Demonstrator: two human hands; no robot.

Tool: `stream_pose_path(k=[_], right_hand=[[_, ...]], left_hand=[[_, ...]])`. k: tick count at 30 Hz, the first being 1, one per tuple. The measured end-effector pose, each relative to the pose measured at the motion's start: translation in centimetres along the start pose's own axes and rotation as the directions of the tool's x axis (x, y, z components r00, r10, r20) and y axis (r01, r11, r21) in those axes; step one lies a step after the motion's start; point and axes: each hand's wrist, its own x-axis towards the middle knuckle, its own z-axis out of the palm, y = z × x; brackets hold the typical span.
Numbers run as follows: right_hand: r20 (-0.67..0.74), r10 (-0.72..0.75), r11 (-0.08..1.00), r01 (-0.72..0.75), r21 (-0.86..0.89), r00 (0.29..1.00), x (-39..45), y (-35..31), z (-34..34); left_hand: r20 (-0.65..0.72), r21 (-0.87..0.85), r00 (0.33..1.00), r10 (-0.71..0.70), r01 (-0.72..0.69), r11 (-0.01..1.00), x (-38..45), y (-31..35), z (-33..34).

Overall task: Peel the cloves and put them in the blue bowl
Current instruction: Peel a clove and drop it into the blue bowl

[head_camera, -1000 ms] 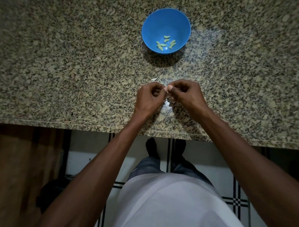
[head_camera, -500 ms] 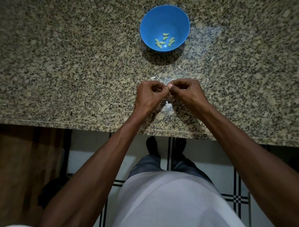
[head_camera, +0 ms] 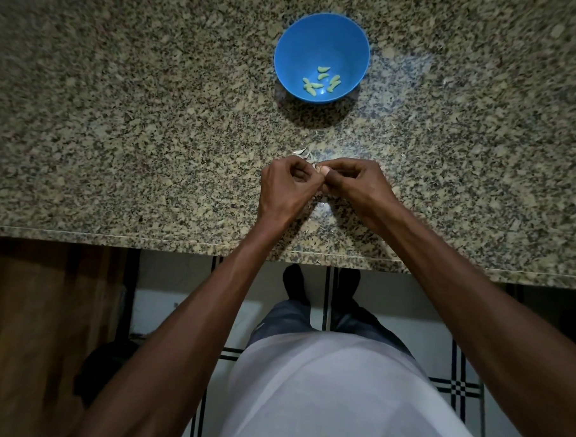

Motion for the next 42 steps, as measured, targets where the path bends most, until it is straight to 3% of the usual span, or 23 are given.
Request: stream_pose_path(k=[6, 10, 13, 19, 27, 42], right_hand=[[0.036, 0.059, 0.990, -0.063, 0.130, 0.998, 0.1, -0.1, -0.1], [0.054, 0.060, 0.989, -0.067, 0.130, 0.997, 0.4, -0.1, -0.5], [0.040, 0.064, 0.985, -0.070, 0.157, 0.997, 0.3, -0.3, -0.6], [0.051, 0.059, 0.986, -0.066, 0.151, 0.997, 0.3, -0.1, -0.9], [0.031, -0.114, 0.979, 0.117, -0.165, 0.993, -0.1, -0.1, -1.0], [0.025, -0.170, 0.949, 0.170, -0.266, 0.985, -0.6, -0.4, -0.9]], left_hand=[[-0.024, -0.021, 0.999, 0.037, -0.038, 0.999, -0.2, 0.3, -0.2], [-0.006, -0.232, 0.996, -0.089, 0.085, 0.969, -0.3, 0.2, 0.0], [0.086, -0.413, 0.977, -0.194, 0.213, 0.886, -0.6, 0.1, -0.2], [0.122, -0.482, 0.963, -0.238, 0.268, 0.834, -1.0, 0.0, -0.5], [0.102, -0.327, 0.991, -0.089, 0.118, 0.938, -1.0, -0.4, -0.8], [0.061, -0.083, 0.997, 0.048, -0.043, 0.996, -1.0, 0.3, -0.4]])
